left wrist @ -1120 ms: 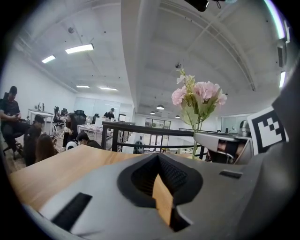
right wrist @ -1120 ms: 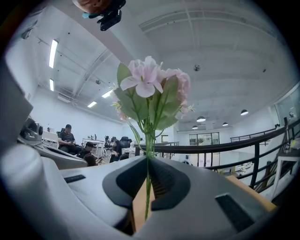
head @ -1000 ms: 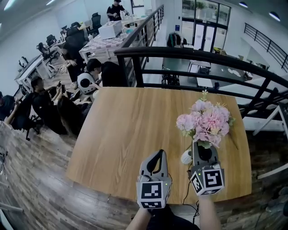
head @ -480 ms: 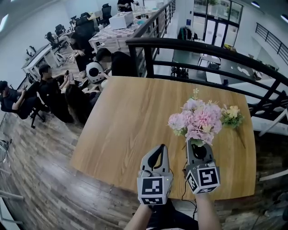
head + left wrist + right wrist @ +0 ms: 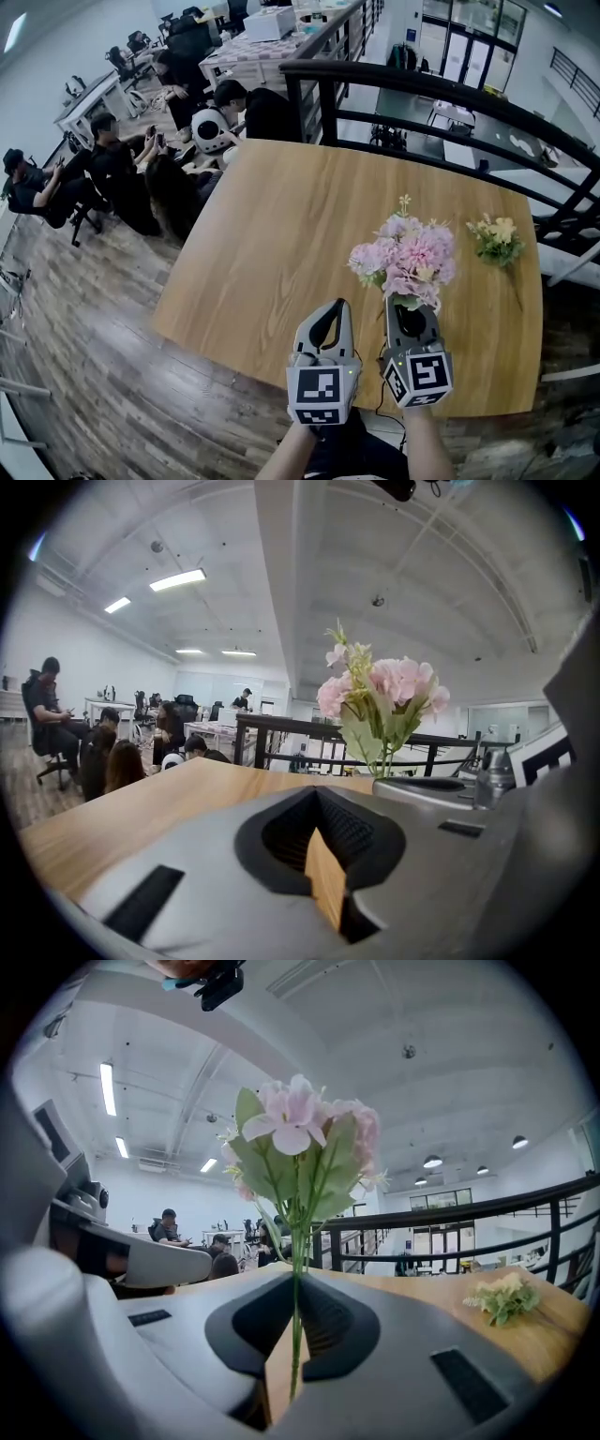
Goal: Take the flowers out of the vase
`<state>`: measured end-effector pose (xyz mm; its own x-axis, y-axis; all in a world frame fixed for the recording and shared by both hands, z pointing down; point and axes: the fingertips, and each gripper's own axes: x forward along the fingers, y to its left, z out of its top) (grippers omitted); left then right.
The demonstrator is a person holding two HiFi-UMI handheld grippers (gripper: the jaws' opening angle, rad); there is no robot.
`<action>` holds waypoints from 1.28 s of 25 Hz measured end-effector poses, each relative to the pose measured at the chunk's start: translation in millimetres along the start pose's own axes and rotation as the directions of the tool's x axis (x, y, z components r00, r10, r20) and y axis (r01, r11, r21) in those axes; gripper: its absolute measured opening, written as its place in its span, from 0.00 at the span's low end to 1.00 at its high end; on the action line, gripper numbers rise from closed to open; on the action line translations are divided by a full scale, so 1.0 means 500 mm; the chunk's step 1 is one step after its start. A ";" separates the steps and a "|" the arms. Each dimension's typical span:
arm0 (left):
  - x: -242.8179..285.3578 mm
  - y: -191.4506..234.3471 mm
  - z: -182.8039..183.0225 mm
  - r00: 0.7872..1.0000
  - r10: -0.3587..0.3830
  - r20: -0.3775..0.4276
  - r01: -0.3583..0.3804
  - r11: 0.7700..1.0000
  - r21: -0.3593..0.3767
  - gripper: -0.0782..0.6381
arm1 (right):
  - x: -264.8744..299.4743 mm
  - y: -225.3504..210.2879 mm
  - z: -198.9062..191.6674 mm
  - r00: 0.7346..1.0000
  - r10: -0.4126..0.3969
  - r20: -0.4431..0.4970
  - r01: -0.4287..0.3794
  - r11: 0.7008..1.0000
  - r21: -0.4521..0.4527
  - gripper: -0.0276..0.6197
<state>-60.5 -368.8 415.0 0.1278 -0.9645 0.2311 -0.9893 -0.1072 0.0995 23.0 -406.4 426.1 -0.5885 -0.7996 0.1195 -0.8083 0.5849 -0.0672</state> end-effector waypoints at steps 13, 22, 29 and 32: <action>0.010 0.017 -0.053 0.999 0.006 -0.038 -0.006 1.000 -0.016 0.15 | 0.002 0.002 -0.077 0.998 -0.009 -0.068 0.011 1.000 0.029 0.09; 0.011 0.019 -0.071 0.998 0.000 -0.056 -0.001 1.000 -0.028 0.15 | 0.001 -0.001 -0.093 0.996 -0.020 -0.084 0.023 0.999 0.042 0.09; 0.009 0.024 -0.064 0.998 0.001 -0.059 -0.003 1.000 -0.028 0.15 | -0.002 0.004 -0.086 0.996 -0.022 -0.087 0.026 0.998 0.051 0.09; 0.010 0.025 -0.063 0.998 -0.002 -0.057 0.001 1.000 -0.027 0.15 | -0.001 0.006 -0.086 0.996 -0.025 -0.085 0.030 0.998 0.061 0.09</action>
<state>-70.2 -367.5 447.9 0.1339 -0.9488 0.2861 -0.9868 -0.1012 0.1261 21.8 -398.3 468.6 -0.5645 -0.7996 0.2049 -0.8253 0.5508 -0.1242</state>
